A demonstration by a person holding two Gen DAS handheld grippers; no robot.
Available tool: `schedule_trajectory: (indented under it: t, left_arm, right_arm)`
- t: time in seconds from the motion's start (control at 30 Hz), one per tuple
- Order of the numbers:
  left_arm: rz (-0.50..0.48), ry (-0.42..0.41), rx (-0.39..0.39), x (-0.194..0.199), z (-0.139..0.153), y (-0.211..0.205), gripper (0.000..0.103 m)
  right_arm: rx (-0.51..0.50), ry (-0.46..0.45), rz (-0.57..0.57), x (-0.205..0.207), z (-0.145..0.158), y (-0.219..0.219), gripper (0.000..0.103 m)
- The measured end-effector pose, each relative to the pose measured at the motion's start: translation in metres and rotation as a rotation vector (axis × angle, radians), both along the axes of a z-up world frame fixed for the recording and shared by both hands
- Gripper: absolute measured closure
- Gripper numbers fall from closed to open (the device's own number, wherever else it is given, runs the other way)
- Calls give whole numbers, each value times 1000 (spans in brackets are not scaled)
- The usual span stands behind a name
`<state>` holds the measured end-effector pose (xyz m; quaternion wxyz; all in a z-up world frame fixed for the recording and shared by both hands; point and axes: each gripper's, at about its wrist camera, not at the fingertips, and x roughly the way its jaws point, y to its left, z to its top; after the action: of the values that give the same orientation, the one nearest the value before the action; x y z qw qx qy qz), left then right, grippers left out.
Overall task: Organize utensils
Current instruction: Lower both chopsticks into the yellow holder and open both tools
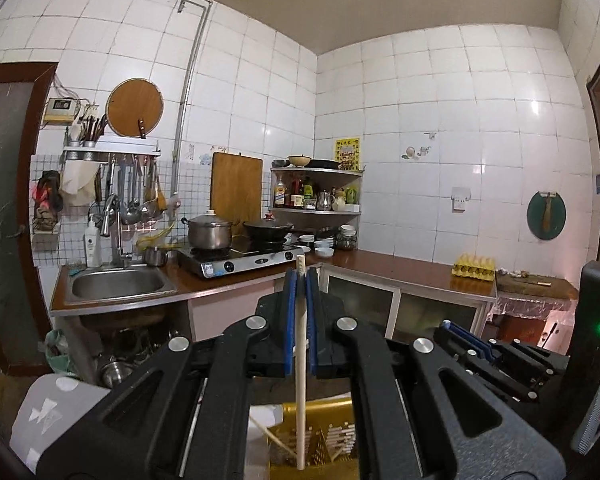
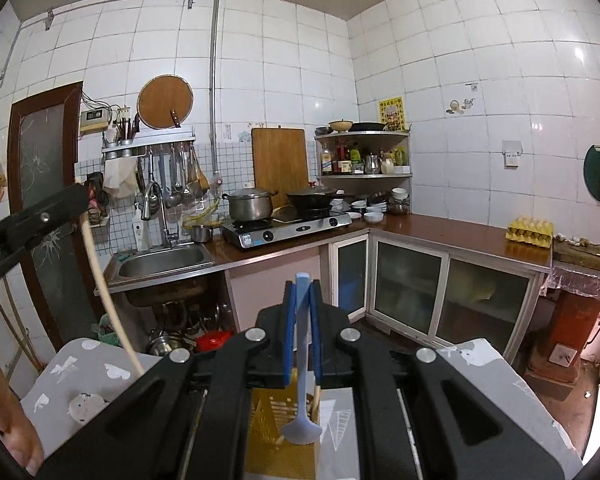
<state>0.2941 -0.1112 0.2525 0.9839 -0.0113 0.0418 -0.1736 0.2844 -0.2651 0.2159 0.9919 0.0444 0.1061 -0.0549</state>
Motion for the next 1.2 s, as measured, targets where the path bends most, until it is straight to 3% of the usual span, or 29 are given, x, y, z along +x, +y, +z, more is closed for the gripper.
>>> schedule_trajectory:
  t: [0.17, 0.43, 0.6, 0.7, 0.73, 0.77, 0.8, 0.83, 0.87, 1.0, 1.07, 1.2]
  left_arm:
    - [-5, 42, 17, 32, -25, -16, 99]
    - [6, 171, 85, 88, -105, -22, 99]
    - [17, 268, 83, 102, -139, -6, 99]
    - [32, 283, 95, 98, -145, 4, 98]
    - [33, 292, 99, 94, -145, 9, 93]
    - [35, 299, 97, 90, -144, 12, 79]
    - [37, 300, 94, 86, -141, 15, 68]
    - [45, 293, 88, 78, -138, 20, 45]
    - [56, 278, 85, 70, -134, 25, 30]
    - [69, 248, 121, 35, -125, 38, 18]
    - [84, 249, 126, 20, -123, 47, 6]
    - [96, 274, 124, -4, -128, 62, 5]
  right_arm:
    - [9, 35, 10, 29, -16, 0, 96]
    - [24, 141, 18, 62, -68, -3, 96]
    - [21, 201, 26, 69, -97, -2, 96]
    - [24, 241, 40, 70, -110, -3, 95]
    - [24, 255, 43, 69, -113, -3, 95]
    - [21, 264, 38, 67, -114, -3, 92]
    - [19, 272, 32, 62, -115, -4, 76]
    - [20, 272, 29, 58, -115, -4, 63]
    - [18, 261, 19, 50, -113, -5, 43]
    - [11, 269, -4, 20, -111, -9, 42]
    - [26, 275, -9, 5, -113, -13, 41]
    - [50, 304, -17, -23, -125, -18, 34]
